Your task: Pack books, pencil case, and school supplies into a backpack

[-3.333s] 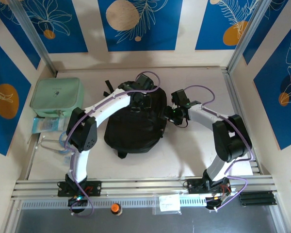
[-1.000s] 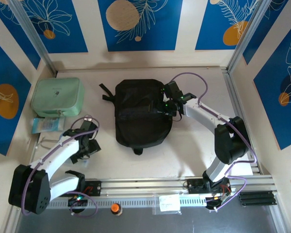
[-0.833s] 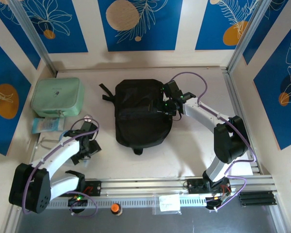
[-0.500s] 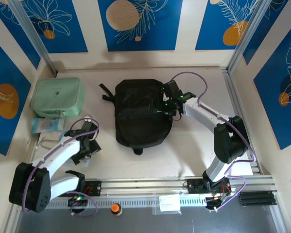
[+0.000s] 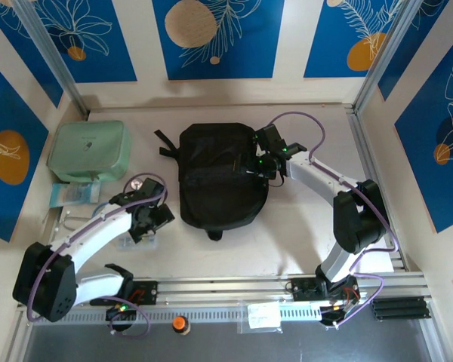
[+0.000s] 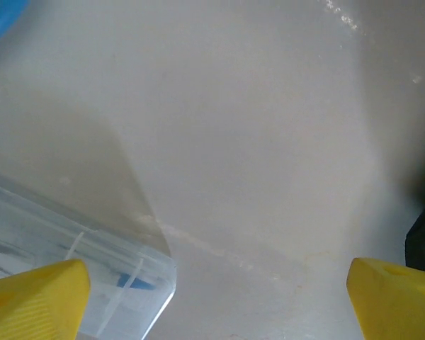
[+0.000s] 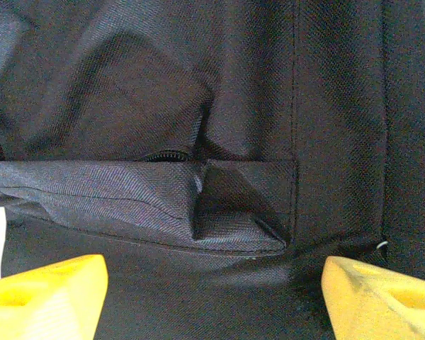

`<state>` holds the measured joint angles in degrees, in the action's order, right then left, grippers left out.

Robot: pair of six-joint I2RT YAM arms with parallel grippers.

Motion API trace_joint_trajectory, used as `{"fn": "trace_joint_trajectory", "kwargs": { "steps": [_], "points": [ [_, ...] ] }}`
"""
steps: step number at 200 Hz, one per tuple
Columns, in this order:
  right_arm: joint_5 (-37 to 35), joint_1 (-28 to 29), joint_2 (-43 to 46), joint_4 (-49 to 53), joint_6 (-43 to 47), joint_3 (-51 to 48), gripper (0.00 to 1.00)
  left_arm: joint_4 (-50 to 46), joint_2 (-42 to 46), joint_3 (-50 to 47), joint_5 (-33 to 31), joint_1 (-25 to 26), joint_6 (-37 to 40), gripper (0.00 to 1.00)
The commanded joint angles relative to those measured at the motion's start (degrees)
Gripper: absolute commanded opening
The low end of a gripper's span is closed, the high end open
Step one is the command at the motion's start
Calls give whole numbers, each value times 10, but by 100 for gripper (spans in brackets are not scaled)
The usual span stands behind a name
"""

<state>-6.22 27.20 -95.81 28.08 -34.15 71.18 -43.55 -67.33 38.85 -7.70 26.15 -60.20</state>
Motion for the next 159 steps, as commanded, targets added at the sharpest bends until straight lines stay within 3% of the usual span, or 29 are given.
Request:
{"fn": "trace_joint_trajectory", "kwargs": {
  "steps": [1, 31, 79, 121, 159],
  "points": [
    [5, -2, 4, -5, -7, -10, 79, -76, 27, 5, -47, -8, -23, 95],
    [12, -3, 1, -8, -7, -10, 79, -92, 51, -38, -49, -54, -42, 96],
    [15, -2, 0, -7, -7, -10, 79, -47, 48, -73, -23, -135, -8, 98],
    [15, -2, 1, -6, -9, -11, 79, -3, 21, -89, -11, -161, -3, 95],
    [13, -1, 2, -2, -8, -8, 79, 23, -9, -69, -9, -164, 28, 72]
  ]
}}
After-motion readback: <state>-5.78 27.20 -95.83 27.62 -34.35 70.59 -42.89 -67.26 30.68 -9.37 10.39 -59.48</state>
